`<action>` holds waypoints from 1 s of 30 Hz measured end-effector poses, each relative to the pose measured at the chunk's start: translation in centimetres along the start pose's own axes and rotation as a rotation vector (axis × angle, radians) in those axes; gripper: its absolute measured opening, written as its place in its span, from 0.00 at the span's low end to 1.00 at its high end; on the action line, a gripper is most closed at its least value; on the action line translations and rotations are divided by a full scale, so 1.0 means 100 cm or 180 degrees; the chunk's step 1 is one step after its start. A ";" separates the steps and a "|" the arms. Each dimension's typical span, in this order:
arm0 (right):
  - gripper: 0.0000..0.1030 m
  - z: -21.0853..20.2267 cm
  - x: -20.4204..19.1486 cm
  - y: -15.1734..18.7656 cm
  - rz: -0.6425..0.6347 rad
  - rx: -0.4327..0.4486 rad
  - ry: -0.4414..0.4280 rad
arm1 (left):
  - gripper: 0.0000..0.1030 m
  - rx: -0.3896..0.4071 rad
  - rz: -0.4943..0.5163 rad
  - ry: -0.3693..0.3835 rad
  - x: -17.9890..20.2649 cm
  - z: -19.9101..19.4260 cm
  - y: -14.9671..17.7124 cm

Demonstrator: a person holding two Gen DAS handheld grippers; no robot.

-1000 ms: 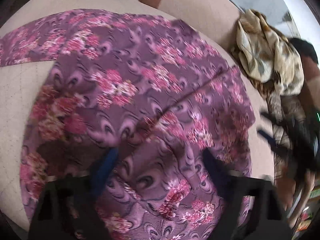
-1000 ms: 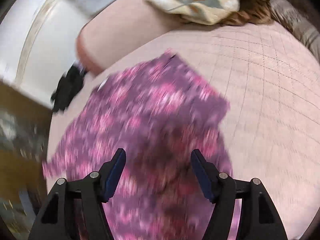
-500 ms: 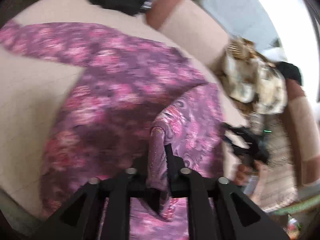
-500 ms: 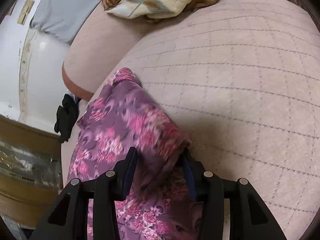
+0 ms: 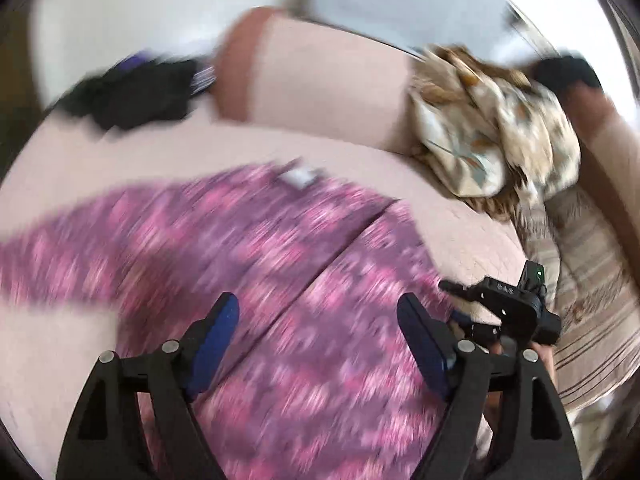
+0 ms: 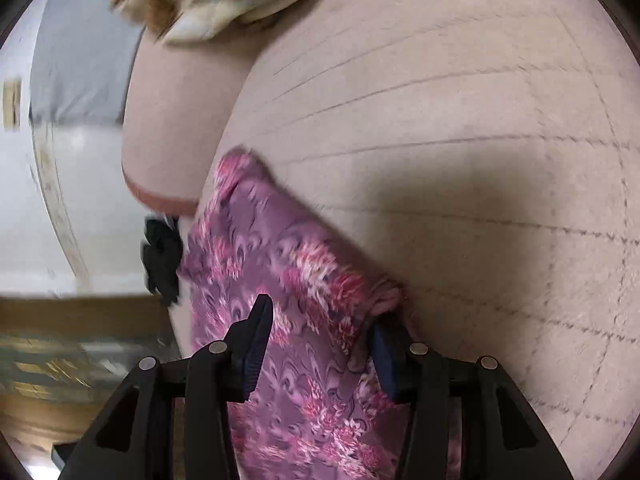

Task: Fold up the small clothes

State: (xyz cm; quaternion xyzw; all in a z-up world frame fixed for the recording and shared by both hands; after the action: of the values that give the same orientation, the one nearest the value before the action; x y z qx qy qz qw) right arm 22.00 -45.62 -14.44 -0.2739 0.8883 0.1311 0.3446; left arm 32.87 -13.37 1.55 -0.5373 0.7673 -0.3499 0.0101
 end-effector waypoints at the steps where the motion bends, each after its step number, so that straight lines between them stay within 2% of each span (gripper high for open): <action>1: 0.50 0.000 0.005 -0.003 0.0131 -0.0074 -0.0144 | 0.78 -0.0059 0.0130 -0.0044 0.015 0.023 -0.014; 3: 0.50 -0.002 0.010 -0.009 0.0202 -0.0127 -0.0244 | 0.78 -0.0224 0.0304 -0.0036 0.040 0.069 -0.035; 6: 0.43 0.001 0.015 -0.014 0.0301 -0.0157 -0.0252 | 0.78 -0.0548 0.0384 0.0017 0.068 0.137 -0.063; 8: 0.40 0.001 0.019 -0.014 0.0439 -0.0192 -0.0310 | 0.78 -0.0666 0.0421 -0.0043 0.081 0.178 -0.080; 11: 0.36 -0.006 0.027 -0.014 0.0481 -0.0199 -0.0277 | 0.78 -0.0951 0.0574 -0.0264 0.094 0.244 -0.091; 13: 0.35 -0.006 0.032 -0.015 0.0565 -0.0209 -0.0325 | 0.72 -0.1107 0.0643 -0.0475 0.092 0.277 -0.092; 14: 0.33 -0.006 0.033 -0.012 0.0593 -0.0225 -0.0331 | 0.62 -0.1164 0.0617 -0.0569 0.090 0.288 -0.091; 15: 0.33 -0.004 0.033 -0.012 0.0616 -0.0231 -0.0336 | 0.51 -0.1216 0.0523 -0.0597 0.087 0.297 -0.089; 17: 0.32 -0.005 0.032 -0.014 0.0633 -0.0213 -0.0354 | 0.42 -0.1149 0.0411 -0.0616 0.083 0.299 -0.090; 18: 0.32 -0.005 0.034 -0.013 0.0646 -0.0211 -0.0366 | 0.25 -0.1117 0.0360 -0.0569 0.082 0.297 -0.091; 19: 0.24 -0.005 0.035 -0.013 0.0669 -0.0200 -0.0368 | 0.14 -0.1093 0.0282 -0.0472 0.080 0.292 -0.094; 20: 0.07 -0.005 0.036 -0.014 0.0663 -0.0187 -0.0323 | 0.10 -0.1082 0.0165 -0.0337 0.077 0.286 -0.099; 22: 0.05 -0.010 0.036 -0.014 0.0626 -0.0103 -0.0232 | 0.07 -0.0888 -0.0126 -0.0060 0.068 0.269 -0.114; 25: 0.04 -0.028 0.028 -0.015 0.0482 0.0144 -0.0189 | 0.06 -0.0776 -0.0530 0.0217 0.051 0.259 -0.126; 27: 0.04 -0.036 0.024 -0.016 0.0416 0.0266 -0.0084 | 0.06 -0.0814 -0.0511 0.0191 0.048 0.267 -0.123; 30: 0.04 -0.027 0.038 -0.015 0.0500 0.0163 0.0050 | 0.07 -0.0954 -0.0516 0.0054 0.042 0.291 -0.112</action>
State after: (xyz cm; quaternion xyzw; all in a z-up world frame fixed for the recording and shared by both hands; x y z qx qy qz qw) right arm 19.08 -49.48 -15.11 -0.1955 0.9128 0.1327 0.3332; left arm 51.68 -34.16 -12.74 -0.5900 0.7651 -0.2357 -0.1049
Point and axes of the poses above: each gripper's, at about its wrist camera, not at the fingertips, and z roughly the way its jaws point, x to its right, y to its underside, the point moved 3 cm from there along z, roughly the way its jaws point, and after that the axes turned 10 degrees about y, right-handed, at the moved point
